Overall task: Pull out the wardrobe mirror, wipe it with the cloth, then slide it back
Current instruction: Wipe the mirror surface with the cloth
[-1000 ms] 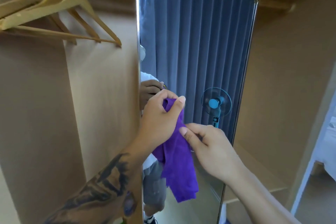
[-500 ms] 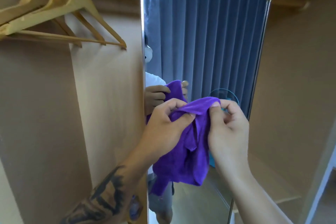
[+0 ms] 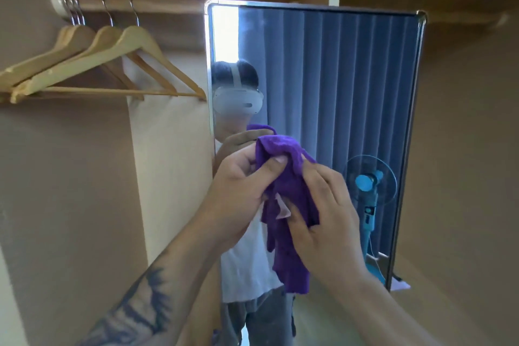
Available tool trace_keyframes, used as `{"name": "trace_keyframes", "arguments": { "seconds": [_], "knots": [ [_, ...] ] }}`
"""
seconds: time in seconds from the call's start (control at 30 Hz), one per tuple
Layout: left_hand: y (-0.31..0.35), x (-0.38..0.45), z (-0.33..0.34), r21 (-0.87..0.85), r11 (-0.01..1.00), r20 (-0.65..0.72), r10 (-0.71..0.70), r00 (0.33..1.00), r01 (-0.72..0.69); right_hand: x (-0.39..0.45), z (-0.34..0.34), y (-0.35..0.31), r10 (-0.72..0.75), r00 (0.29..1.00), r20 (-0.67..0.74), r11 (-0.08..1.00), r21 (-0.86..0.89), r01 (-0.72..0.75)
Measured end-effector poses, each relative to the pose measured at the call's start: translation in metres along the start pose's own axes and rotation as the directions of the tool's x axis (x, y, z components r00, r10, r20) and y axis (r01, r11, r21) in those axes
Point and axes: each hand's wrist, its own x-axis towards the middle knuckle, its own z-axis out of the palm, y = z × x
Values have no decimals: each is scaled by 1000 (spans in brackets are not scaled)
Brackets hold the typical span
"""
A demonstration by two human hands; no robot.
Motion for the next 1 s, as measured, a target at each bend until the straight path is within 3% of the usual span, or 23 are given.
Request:
{"name": "trace_keyframes", "arguments": {
  "seconds": [0.17,0.27,0.33,0.4,0.47,0.53,0.63,0.7,0.77,0.87,1.0],
  "knots": [
    [11,9,2,186,976,-63,127,990,-114,27,3,11,-82,996,-39,997,-14,82],
    [22,16,-6,389,901,-99,247,964,-191,48,-1,11,-92,994,-62,994,-61,89],
    [28,20,-16,565,792,-171,388,906,-232,67,-3,10,-74,995,-60,994,-90,68],
    [33,28,-28,780,583,-195,571,797,-227,88,-6,10,-84,993,-81,990,-118,74],
    [38,39,-40,870,459,-208,672,710,-179,112,-10,9,-165,977,-132,973,-185,139],
    [43,54,-49,861,491,-269,662,699,-134,138,-13,7,-244,954,-173,949,-243,199],
    [46,75,-57,776,600,-234,558,796,-192,182,-17,-1,-332,926,-180,896,-367,249],
    [44,84,-58,640,726,-223,489,843,-252,204,-15,-6,-365,921,-137,849,-454,269],
    [40,89,-56,507,809,-242,463,853,-296,212,-7,-10,-370,928,-55,804,-520,290],
    [30,93,-57,442,830,-252,478,841,-340,195,14,-14,-336,933,130,744,-571,348],
    [29,98,-66,413,850,-260,456,851,-329,157,43,-10,-332,887,323,649,-604,463]
  ]
}}
